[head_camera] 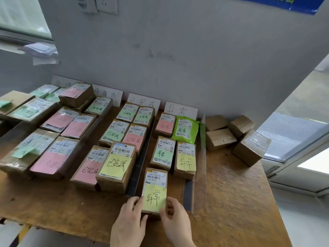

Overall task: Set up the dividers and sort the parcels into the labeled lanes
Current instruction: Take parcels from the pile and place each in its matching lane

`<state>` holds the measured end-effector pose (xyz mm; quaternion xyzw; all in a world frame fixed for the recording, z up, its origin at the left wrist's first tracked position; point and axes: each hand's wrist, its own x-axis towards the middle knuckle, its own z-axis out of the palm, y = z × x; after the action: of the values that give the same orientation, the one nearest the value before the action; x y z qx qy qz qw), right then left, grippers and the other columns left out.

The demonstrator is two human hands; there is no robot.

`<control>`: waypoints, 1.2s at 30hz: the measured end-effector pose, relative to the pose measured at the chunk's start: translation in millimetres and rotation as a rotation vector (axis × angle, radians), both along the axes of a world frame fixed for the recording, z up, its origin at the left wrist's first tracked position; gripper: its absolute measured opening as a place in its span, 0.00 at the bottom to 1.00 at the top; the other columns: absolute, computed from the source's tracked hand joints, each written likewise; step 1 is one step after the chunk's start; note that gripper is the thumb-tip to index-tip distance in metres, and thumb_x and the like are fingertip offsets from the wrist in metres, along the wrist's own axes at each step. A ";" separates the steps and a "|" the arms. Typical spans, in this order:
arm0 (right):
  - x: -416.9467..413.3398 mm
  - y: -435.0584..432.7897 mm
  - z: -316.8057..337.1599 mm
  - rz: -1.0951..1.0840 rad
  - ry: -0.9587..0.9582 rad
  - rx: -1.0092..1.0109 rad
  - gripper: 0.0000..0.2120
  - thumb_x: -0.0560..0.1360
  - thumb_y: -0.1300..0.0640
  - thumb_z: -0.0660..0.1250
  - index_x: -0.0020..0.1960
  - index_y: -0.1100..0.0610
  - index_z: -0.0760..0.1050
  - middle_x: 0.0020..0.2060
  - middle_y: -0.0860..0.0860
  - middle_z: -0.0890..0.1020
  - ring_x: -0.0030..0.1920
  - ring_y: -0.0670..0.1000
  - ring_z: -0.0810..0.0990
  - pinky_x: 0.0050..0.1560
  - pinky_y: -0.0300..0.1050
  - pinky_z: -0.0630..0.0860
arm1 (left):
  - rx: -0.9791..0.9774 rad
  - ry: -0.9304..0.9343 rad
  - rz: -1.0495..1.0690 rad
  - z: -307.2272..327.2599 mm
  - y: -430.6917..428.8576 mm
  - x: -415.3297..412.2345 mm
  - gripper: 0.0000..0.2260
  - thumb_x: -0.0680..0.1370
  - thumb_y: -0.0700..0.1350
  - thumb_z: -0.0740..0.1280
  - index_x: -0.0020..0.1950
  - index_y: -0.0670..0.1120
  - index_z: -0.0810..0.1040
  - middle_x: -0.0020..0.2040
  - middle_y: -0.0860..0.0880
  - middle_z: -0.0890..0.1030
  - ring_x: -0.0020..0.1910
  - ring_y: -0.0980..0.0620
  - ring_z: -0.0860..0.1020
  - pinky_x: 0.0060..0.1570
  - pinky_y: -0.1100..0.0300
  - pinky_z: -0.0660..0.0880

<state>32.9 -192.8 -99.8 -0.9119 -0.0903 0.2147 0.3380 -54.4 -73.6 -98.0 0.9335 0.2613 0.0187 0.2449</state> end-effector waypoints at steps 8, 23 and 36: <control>17.5 -26.7 45.3 0.124 -0.397 -0.038 0.23 0.79 0.46 0.64 0.73 0.45 0.66 0.63 0.40 0.73 0.62 0.42 0.73 0.60 0.33 0.71 | 0.250 -0.103 -0.175 45.4 15.7 32.5 0.31 0.55 0.51 0.84 0.57 0.49 0.83 0.52 0.52 0.83 0.52 0.51 0.82 0.43 0.60 0.80; 130.0 -112.9 112.8 -0.015 -0.566 -0.307 0.30 0.76 0.46 0.66 0.75 0.50 0.63 0.70 0.49 0.68 0.70 0.51 0.67 0.69 0.46 0.67 | 0.499 -0.267 -0.442 118.5 -36.8 161.7 0.27 0.58 0.42 0.82 0.57 0.45 0.83 0.54 0.45 0.83 0.57 0.44 0.81 0.50 0.50 0.81; 272.9 -210.9 109.3 0.033 -0.475 -0.462 0.28 0.76 0.44 0.64 0.73 0.49 0.63 0.69 0.51 0.69 0.69 0.54 0.68 0.66 0.48 0.66 | 0.482 -0.175 -0.449 112.9 -142.9 314.2 0.26 0.65 0.48 0.79 0.61 0.45 0.80 0.60 0.45 0.80 0.63 0.44 0.76 0.54 0.50 0.78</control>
<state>305.8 -403.7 9.5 -0.9874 -0.1305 0.0163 0.0882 259.9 -216.5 14.9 0.9936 0.0151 0.1057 0.0369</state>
